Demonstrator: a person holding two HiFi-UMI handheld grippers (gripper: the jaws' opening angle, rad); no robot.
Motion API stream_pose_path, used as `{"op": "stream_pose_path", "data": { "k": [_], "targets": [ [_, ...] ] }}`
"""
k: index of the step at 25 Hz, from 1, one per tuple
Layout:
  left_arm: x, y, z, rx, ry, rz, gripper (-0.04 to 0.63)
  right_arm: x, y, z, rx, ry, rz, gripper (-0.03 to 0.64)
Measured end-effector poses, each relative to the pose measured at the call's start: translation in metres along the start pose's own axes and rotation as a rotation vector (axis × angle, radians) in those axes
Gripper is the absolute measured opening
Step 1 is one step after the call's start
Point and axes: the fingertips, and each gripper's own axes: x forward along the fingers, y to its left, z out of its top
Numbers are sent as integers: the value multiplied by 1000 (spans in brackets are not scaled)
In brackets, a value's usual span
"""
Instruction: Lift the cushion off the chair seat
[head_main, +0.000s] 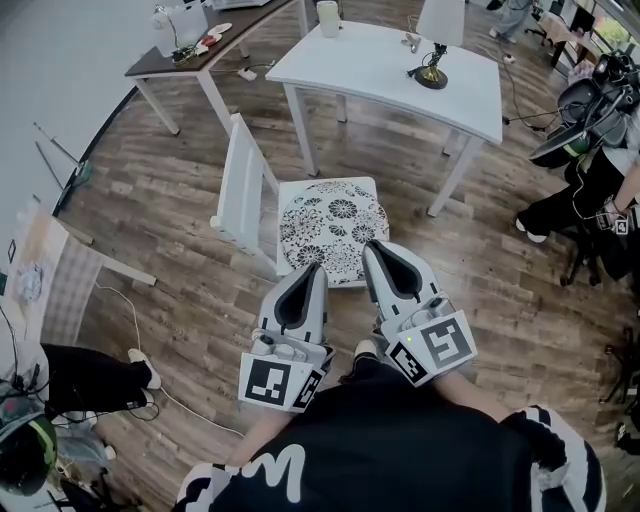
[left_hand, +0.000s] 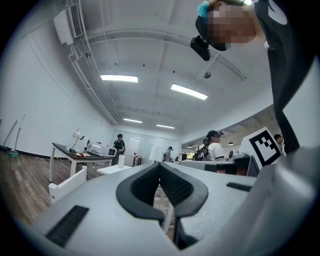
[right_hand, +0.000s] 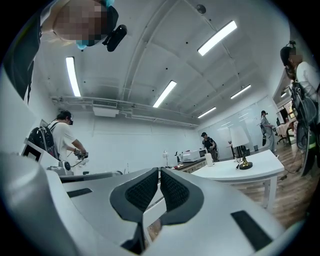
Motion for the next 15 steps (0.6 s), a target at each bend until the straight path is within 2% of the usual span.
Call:
{"op": "stream_pose_path", "data": {
  "k": [15],
  "targets": [
    [52,7,-9,-8,-9,16,5,28,-43,-3,-1,17,27,28]
  ]
}}
